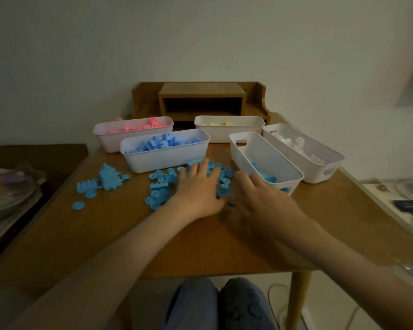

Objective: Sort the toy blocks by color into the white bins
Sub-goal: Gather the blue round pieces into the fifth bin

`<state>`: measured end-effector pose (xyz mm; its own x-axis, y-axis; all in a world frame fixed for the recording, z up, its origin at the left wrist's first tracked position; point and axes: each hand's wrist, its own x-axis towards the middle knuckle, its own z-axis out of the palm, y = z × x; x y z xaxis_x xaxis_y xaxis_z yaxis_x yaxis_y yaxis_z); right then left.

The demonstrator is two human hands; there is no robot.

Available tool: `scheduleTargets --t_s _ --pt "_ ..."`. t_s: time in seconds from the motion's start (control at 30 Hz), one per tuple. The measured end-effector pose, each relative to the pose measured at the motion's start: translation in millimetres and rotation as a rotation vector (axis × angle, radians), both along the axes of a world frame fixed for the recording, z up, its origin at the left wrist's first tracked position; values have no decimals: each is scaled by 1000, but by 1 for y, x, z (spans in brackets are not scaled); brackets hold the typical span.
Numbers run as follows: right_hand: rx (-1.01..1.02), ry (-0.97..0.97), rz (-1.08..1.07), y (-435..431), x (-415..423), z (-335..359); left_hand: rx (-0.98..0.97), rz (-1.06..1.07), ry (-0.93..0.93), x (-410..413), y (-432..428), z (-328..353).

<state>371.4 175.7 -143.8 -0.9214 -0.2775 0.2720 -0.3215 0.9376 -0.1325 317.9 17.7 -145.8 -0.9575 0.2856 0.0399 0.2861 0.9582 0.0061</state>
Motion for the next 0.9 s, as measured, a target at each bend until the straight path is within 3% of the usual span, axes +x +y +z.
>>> scheduleTargets --t_s 0.13,0.27,0.4,0.6,0.77,0.9 --pt "305 3 -129 -11 -16 -35 -109 148 101 7 -23 -13" --pt "245 13 -157 -18 -23 -30 -71 147 99 7 -29 -22" --pt "264 11 -139 -23 -28 -27 75 59 60 3 -31 -32" --pt "366 -74 -35 -35 -41 -20 198 -63 143 1 -30 -38" --pt "433 -113 3 -50 -49 -18 282 -35 176 2 -28 -37" --pt "450 -116 11 -54 -48 -17 234 21 209 3 -28 -35"
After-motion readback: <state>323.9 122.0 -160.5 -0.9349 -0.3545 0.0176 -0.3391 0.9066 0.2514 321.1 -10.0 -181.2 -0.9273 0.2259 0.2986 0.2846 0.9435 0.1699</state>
